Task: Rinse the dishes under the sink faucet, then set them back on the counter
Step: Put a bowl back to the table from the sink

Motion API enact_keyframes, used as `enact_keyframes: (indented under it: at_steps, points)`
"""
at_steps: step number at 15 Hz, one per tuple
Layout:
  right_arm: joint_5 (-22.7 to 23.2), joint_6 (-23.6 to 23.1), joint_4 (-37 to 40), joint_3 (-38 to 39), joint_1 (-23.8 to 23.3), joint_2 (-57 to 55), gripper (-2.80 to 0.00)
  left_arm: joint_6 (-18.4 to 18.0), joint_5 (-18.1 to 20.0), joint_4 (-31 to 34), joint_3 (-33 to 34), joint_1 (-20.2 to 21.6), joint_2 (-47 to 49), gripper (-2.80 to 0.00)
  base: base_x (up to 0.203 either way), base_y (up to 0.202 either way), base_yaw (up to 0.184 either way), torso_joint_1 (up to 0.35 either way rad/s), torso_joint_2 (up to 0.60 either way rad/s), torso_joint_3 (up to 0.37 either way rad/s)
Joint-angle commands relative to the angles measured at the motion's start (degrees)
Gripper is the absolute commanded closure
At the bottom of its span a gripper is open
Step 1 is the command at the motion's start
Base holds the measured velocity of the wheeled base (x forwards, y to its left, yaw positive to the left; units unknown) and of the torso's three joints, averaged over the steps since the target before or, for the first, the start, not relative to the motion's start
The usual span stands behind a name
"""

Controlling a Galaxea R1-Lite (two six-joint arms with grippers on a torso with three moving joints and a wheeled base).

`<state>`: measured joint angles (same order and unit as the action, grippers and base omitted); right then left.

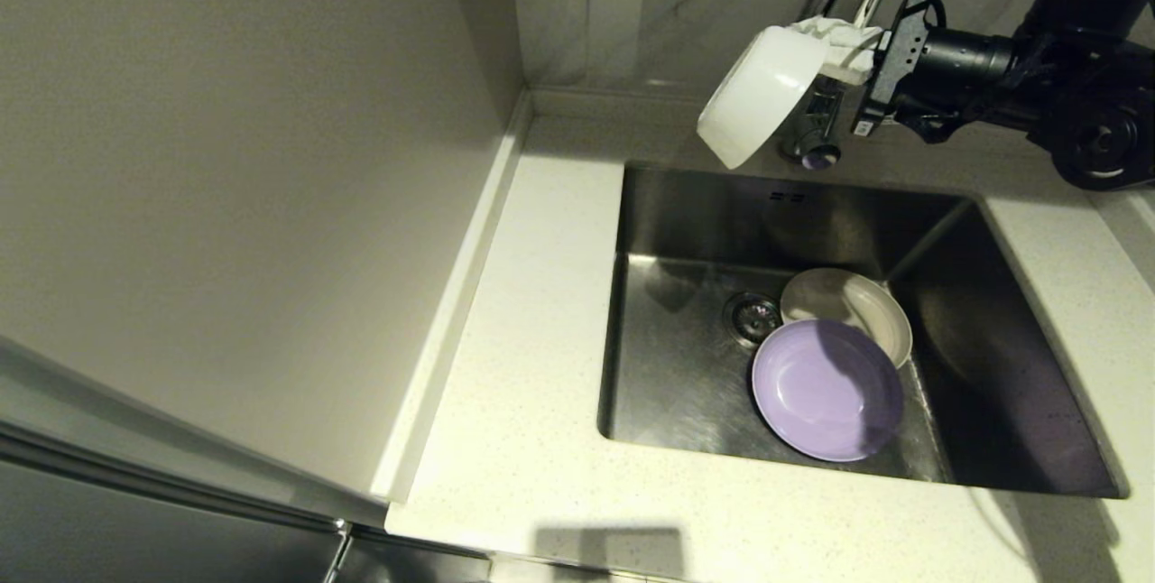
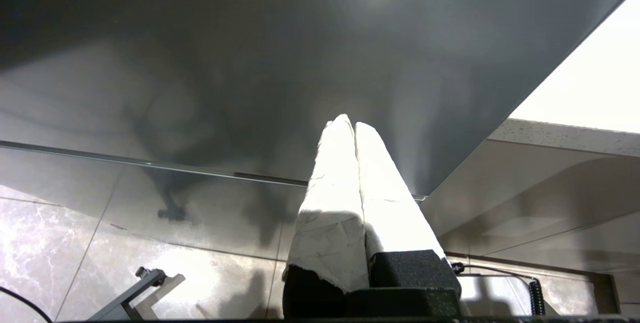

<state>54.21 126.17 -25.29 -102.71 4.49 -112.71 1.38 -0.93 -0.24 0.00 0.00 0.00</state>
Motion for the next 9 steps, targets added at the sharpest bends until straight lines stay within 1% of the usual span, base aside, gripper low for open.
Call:
enact_keyframes:
  at_steps: [1,2,3,4,5,6,7,8,9]
  points:
    - [1.02,1.06,-1.59,-1.08,-1.95,-0.74,0.0,0.03,-0.03,-0.02,0.0,0.0,-0.09,0.0,0.0,0.0,0.0,0.0,0.0,0.0]
    - [1.38,1.8,-2.47,-3.07,-2.7,-0.88,0.0,0.03,-0.03,-0.02,0.0,0.0,-0.09,0.0,0.0,0.0,0.0,0.0,0.0,0.0]
    - [1.53,3.66,-3.21,-6.03,-3.42,-1.14,0.0,0.03,-0.03,-0.02,0.0,0.0,-0.09,0.0,0.0,0.0,0.0,0.0,0.0,0.0]
    - [1.62,6.87,-4.54,-9.7,-4.48,-1.41,0.0,0.03,-0.03,-0.02,0.0,0.0,-0.09,0.0,0.0,0.0,0.0,0.0,0.0,0.0]
    - [1.65,10.57,-8.97,-11.71,-5.63,-1.43,0.0,0.03,-0.03,-0.02,0.0,0.0,-0.09,0.0,0.0,0.0,0.0,0.0,0.0,0.0]
    - [1.63,14.82,-16.66,-11.83,-6.76,-1.32,0.0,0.03,-0.03,-0.02,0.0,0.0,-0.09,0.0,0.0,0.0,0.0,0.0,0.0,0.0]
    - [1.62,21.36,-23.98,-11.72,-8.18,-1.21,0.0,0.03,-0.03,-0.02,0.0,0.0,-0.09,0.0,0.0,0.0,0.0,0.0,0.0,0.0]
    - [1.59,27.32,-29.8,-11.51,-9.6,-1.11,0.0,0.03,-0.03,-0.02,0.0,0.0,-0.09,0.0,0.0,0.0,0.0,0.0,0.0,0.0]
    - [1.54,31.12,-33.18,-11.19,-10.94,-1.08,0.0,0.03,-0.03,-0.02,0.0,0.0,-0.09,0.0,0.0,0.0,0.0,0.0,0.0,0.0]
